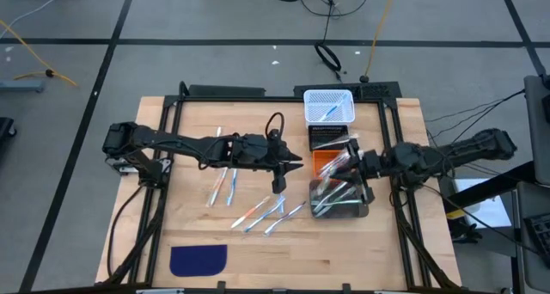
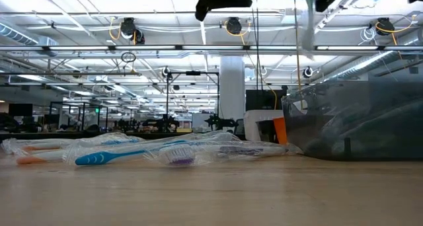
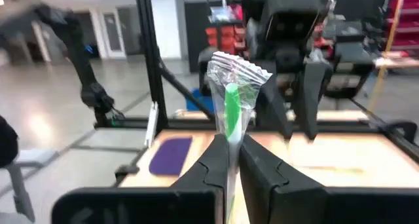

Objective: Pick & Place Toothbrushes
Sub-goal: Put the green toothbrush into the gray bin

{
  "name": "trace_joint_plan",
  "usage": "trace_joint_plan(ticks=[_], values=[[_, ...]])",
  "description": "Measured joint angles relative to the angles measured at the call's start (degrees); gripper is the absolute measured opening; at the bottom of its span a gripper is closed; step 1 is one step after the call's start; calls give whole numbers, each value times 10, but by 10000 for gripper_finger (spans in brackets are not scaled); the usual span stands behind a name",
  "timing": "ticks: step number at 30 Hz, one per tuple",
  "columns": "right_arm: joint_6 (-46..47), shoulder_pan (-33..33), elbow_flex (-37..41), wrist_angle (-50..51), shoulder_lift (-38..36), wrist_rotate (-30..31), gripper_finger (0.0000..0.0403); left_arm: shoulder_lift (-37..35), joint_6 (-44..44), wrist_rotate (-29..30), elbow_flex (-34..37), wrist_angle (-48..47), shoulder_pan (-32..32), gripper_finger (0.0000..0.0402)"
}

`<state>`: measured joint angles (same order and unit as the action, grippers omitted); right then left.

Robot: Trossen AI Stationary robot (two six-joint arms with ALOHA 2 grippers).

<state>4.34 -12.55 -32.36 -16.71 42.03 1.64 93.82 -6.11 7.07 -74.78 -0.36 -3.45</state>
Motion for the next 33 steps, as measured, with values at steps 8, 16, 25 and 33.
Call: trace_joint_plan(ticks=[8, 16, 25, 33], values=[[8, -148, 34, -6, 8, 224, 11, 0, 0, 0, 0, -4, -8, 88], [35, -216, 171, -230, 8, 368, 11, 0, 0, 0, 0, -4, -8, 88], [80, -243, 242, -318, 35, 431, 11, 0, 2, 0, 0, -4, -8, 88], [84, -247, 242, -418, 141, 435, 11, 0, 14, 6, 0, -4, -8, 88]])
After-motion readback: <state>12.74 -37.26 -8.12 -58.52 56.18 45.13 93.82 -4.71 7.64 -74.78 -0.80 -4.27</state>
